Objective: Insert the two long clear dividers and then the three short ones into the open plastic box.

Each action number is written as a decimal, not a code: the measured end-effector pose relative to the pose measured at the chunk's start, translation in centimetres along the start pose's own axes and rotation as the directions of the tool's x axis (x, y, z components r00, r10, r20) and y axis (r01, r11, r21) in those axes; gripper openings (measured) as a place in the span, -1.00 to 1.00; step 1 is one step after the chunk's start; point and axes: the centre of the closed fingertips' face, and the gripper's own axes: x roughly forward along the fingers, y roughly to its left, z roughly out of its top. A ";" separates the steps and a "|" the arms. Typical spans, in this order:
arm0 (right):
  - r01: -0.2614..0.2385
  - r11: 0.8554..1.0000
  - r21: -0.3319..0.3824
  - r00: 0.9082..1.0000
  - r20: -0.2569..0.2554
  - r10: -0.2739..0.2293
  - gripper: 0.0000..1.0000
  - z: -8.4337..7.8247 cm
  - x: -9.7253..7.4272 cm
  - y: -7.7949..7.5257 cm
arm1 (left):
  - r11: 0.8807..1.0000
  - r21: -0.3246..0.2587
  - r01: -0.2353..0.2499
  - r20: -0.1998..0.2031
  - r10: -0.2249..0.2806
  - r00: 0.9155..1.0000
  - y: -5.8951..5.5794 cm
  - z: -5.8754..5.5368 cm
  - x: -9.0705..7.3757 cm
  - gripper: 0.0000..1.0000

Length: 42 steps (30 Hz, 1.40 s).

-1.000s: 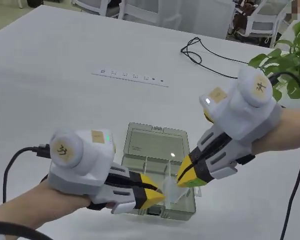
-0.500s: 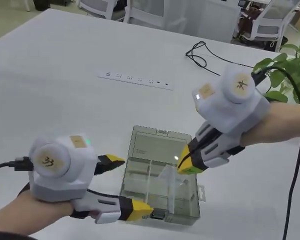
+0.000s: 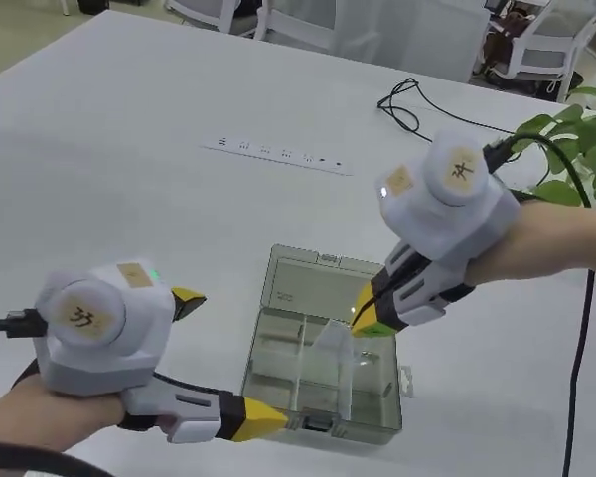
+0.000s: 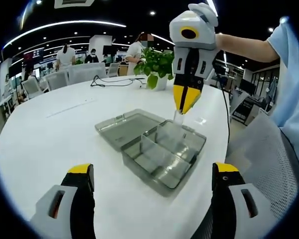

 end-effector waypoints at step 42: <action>0.044 0.998 0.039 0.999 0.026 -0.045 -0.95 0.1 2.4 0.1 | 0.999 -0.026 0.019 -0.001 -0.019 1.000 -0.8 -0.7 0.1 0.90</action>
